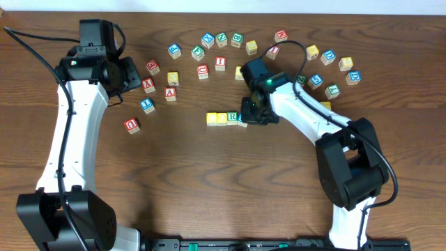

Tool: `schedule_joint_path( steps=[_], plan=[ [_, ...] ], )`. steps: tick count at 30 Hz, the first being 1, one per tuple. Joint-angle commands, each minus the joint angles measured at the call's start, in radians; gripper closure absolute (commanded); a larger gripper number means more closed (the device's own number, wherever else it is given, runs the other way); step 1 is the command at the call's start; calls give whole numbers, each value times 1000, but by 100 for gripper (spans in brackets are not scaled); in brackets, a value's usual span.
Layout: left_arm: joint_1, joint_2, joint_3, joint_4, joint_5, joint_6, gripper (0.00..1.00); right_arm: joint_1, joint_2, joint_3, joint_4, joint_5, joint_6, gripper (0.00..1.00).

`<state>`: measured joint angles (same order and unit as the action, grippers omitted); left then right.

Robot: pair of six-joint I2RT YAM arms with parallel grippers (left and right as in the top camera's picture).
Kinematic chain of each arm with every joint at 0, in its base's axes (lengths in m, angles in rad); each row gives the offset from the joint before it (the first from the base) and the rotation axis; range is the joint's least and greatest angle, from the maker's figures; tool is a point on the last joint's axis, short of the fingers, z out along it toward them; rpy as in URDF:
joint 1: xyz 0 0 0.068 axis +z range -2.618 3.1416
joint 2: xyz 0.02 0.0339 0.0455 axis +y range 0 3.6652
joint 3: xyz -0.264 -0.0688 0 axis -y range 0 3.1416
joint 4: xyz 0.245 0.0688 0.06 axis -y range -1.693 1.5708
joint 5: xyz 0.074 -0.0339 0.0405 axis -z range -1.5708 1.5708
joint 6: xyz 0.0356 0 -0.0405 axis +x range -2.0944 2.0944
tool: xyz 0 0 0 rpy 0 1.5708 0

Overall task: Spell out CORL
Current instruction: 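Push the L block left against the R block with the right gripper, then bring both grippers down at the row's left and right ends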

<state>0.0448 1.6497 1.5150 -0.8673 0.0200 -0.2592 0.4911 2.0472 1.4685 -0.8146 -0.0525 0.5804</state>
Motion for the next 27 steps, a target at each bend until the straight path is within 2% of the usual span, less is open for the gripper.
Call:
schedule_joint_path(
  steps=[1, 16, 20, 27],
  plan=[
    [2, 13, -8, -3, -3, -5, 61, 10, 2, 7, 7, 9, -9, 93],
    [2, 13, -8, -3, -3, -5, 61, 10, 2, 7, 54, 9, -9, 92],
    [2, 13, -8, -3, -3, -5, 61, 8, 2, 7, 58, 11, -10, 95],
    [2, 13, -8, -14, 18, -5, 61, -21, -19, 10, 53, 13, -35, 91]
  ],
)
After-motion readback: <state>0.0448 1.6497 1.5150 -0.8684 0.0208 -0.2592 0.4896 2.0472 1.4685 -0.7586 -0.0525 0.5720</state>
